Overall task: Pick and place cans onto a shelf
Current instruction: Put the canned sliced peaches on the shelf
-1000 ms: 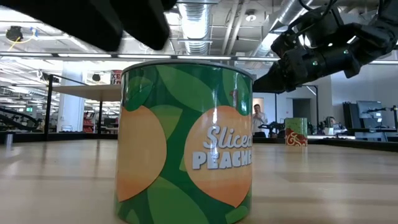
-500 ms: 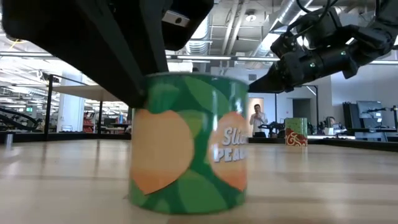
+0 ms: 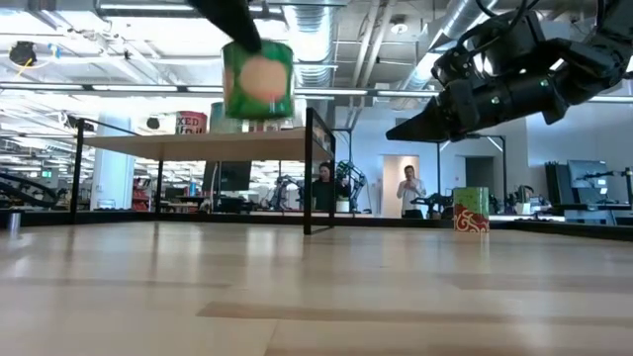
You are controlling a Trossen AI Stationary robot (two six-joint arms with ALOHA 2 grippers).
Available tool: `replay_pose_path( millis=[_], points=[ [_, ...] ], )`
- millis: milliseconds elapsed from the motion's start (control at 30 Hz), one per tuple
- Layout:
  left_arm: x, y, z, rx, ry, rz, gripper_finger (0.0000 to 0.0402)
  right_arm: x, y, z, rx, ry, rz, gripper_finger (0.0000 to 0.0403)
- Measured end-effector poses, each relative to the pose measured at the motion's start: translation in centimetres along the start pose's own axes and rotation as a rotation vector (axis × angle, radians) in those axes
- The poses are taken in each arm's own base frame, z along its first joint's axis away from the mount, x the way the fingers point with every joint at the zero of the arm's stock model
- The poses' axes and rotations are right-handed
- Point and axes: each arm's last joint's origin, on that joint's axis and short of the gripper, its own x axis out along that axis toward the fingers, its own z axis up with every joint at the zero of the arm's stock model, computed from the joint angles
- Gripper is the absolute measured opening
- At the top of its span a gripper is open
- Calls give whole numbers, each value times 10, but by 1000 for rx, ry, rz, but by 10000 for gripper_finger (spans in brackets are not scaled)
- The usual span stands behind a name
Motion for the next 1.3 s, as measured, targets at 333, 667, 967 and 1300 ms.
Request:
replay_pose_path(
  millis=[333, 667, 967, 1300],
  points=[
    [-41, 157, -13, -380, 20, 255, 0, 0, 0, 2, -5, -19, -2, 14],
    [-29, 231, -33, -474, 78, 244, 0, 0, 0, 2, -15, -18, -2, 15],
    [-21, 242, -39, -506, 106, 195, 0, 0, 0, 2, -23, -18, -3, 16],
    [0, 247, -38, -472, 147, 184, 0, 0, -1, 2, -23, -18, -3, 16]
  ],
)
